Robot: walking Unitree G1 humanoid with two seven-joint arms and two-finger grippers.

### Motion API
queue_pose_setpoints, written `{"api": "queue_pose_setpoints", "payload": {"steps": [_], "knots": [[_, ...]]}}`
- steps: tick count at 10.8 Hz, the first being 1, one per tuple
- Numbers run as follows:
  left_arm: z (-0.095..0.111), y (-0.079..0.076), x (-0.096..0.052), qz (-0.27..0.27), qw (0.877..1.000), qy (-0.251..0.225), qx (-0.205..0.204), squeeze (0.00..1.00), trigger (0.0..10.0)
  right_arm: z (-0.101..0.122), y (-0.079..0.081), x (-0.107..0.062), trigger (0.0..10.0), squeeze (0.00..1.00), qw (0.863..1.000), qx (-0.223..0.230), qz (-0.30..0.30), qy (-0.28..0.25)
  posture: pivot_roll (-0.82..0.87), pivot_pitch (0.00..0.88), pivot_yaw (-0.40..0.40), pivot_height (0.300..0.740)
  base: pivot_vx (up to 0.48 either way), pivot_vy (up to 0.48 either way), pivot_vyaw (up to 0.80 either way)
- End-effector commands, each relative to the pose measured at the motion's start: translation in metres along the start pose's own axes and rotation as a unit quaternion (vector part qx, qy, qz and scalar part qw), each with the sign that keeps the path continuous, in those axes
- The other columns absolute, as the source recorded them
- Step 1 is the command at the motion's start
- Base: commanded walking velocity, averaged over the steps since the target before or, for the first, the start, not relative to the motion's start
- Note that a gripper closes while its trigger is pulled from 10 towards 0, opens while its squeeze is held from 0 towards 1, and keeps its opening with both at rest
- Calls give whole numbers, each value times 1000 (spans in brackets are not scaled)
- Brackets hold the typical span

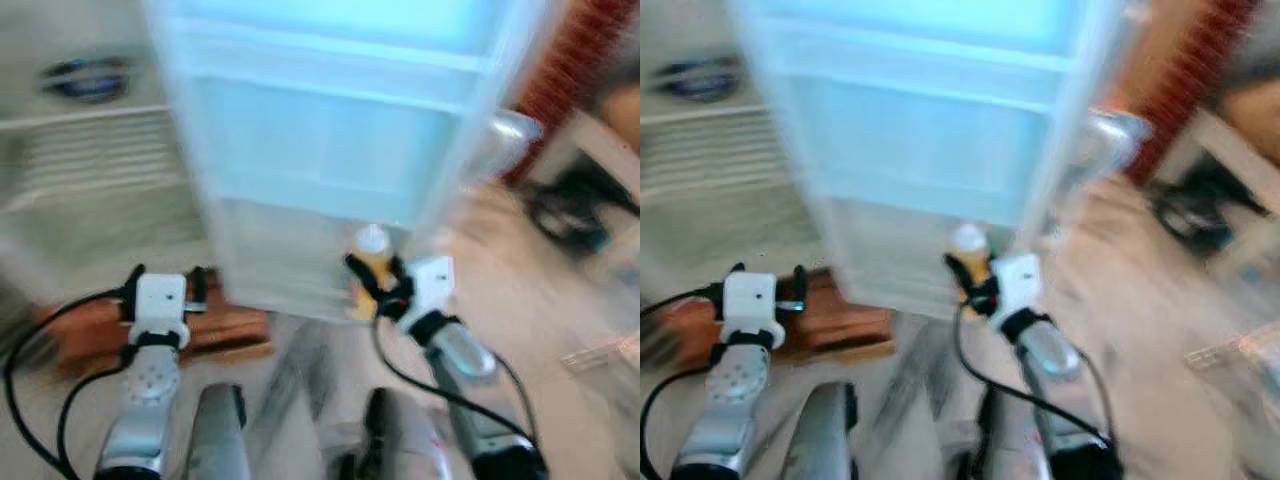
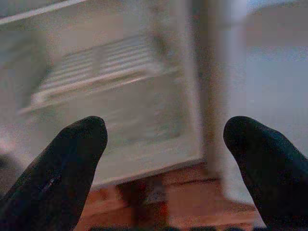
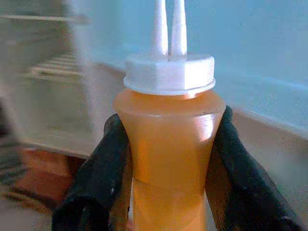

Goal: Restocking fridge

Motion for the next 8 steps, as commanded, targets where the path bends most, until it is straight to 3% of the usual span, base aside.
{"api": "queue_pose_setpoints", "payload": {"steps": [1,3,8], "knots": [[-3,2,-2,5,1000,6,0,0,10000,6,-3,1,10000,0,1000,-9,-1,-13,128,67,-56,594,0,0,650],[-3,1,-2,2,1000,5,0,0,10000,6,-5,1,10000,0,1000,-9,-4,-14,127,67,-54,594,0,0,556],[-3,0,-3,-6,1000,4,0,0,10000,6,-7,0,10000,0,1000,-5,-15,-16,125,72,-54,594,340,0,0]]}}
Point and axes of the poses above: a point about 5 cm out from each wrist's last joint towards the gripper, its own x axis pointing out of the wrist towards the gripper, its own z axis along the axis of the wrist's last joint, y = z × x, the point moved 1 cm from there along x, pointing out of the wrist towards the gripper, and after that the axes turned 12 degrees about -x, right-handed, at the moved point
